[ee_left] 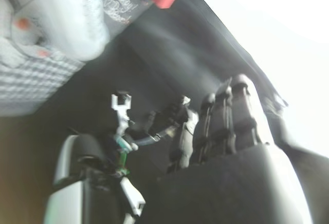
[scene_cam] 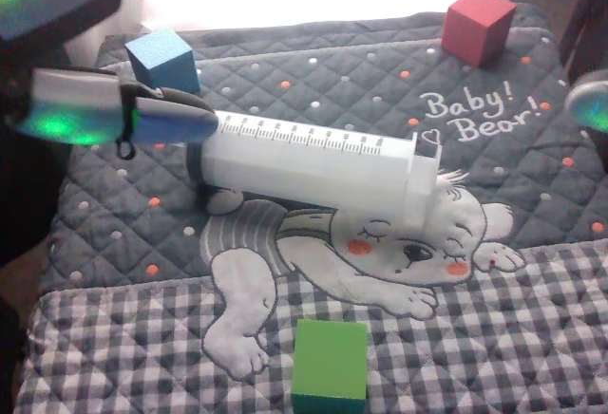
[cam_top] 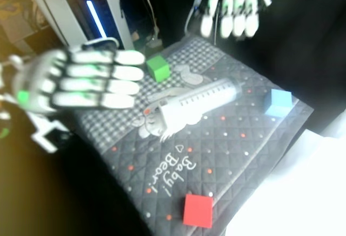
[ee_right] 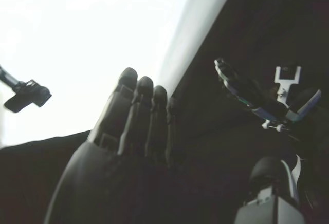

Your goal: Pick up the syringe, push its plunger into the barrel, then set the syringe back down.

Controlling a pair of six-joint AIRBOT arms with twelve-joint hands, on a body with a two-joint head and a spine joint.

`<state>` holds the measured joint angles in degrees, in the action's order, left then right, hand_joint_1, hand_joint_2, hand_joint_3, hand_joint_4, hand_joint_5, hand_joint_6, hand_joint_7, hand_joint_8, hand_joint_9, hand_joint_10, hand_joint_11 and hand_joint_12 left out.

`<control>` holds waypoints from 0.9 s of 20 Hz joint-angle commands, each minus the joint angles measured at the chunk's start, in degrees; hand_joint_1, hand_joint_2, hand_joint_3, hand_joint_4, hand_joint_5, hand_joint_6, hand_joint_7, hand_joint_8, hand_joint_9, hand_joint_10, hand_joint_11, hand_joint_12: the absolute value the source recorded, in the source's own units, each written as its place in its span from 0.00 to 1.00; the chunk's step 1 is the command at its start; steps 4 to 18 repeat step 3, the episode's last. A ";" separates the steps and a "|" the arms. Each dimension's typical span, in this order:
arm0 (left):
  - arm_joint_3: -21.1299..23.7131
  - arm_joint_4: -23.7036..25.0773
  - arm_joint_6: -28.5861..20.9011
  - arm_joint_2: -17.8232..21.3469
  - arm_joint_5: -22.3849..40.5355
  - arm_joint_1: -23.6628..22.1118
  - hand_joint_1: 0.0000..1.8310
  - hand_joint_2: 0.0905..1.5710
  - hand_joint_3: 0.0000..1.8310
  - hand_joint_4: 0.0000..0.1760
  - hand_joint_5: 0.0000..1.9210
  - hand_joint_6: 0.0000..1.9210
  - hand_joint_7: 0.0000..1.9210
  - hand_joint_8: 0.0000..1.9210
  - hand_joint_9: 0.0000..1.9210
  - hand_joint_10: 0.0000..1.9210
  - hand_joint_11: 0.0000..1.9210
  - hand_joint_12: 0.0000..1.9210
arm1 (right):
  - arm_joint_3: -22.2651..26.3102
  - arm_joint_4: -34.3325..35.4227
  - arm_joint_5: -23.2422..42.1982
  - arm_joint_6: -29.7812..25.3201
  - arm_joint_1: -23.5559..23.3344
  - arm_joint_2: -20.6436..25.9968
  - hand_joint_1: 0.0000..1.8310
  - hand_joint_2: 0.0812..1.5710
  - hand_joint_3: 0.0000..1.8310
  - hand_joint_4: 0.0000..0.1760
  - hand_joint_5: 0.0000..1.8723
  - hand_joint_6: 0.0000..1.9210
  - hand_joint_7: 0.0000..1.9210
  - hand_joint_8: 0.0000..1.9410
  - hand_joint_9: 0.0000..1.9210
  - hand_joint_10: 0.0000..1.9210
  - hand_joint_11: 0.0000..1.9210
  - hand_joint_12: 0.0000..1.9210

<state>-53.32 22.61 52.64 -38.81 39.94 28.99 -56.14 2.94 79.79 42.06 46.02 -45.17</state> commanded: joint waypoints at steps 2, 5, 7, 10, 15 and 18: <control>0.49 -3.17 -0.22 0.59 10.77 -0.68 0.21 0.69 0.00 0.17 0.00 0.00 0.00 0.00 0.00 0.00 0.00 0.00 | 0.73 1.15 8.81 0.93 0.05 1.18 0.13 0.52 0.00 0.31 0.13 0.00 0.15 0.00 0.14 0.00 0.18 0.00; 0.67 -4.53 -0.22 0.54 11.81 -0.69 0.21 0.69 0.00 0.18 0.00 0.00 0.00 0.00 0.00 0.00 0.00 0.00 | 1.10 1.39 9.62 1.52 0.49 1.73 0.13 0.52 0.00 0.23 0.11 0.00 0.14 0.00 0.14 0.00 0.18 0.01; 0.67 -4.53 -0.22 0.54 11.81 -0.69 0.21 0.69 0.00 0.18 0.00 0.00 0.00 0.00 0.00 0.00 0.00 0.00 | 1.10 1.39 9.62 1.52 0.49 1.73 0.13 0.52 0.00 0.23 0.11 0.00 0.14 0.00 0.14 0.00 0.18 0.01; 0.67 -4.53 -0.22 0.54 11.81 -0.69 0.21 0.69 0.00 0.18 0.00 0.00 0.00 0.00 0.00 0.00 0.00 0.00 | 1.10 1.39 9.62 1.52 0.49 1.73 0.13 0.52 0.00 0.23 0.11 0.00 0.14 0.00 0.14 0.00 0.18 0.01; 0.67 -4.53 -0.22 0.54 11.81 -0.69 0.21 0.69 0.00 0.18 0.00 0.00 0.00 0.00 0.00 0.00 0.00 0.00 | 1.10 1.39 9.62 1.52 0.49 1.73 0.13 0.52 0.00 0.23 0.11 0.00 0.14 0.00 0.14 0.00 0.18 0.01; 0.67 -4.53 -0.22 0.54 11.81 -0.69 0.21 0.69 0.00 0.18 0.00 0.00 0.00 0.00 0.00 0.00 0.00 0.00 | 1.10 1.39 9.62 1.52 0.49 1.73 0.13 0.52 0.00 0.23 0.11 0.00 0.14 0.00 0.14 0.00 0.18 0.01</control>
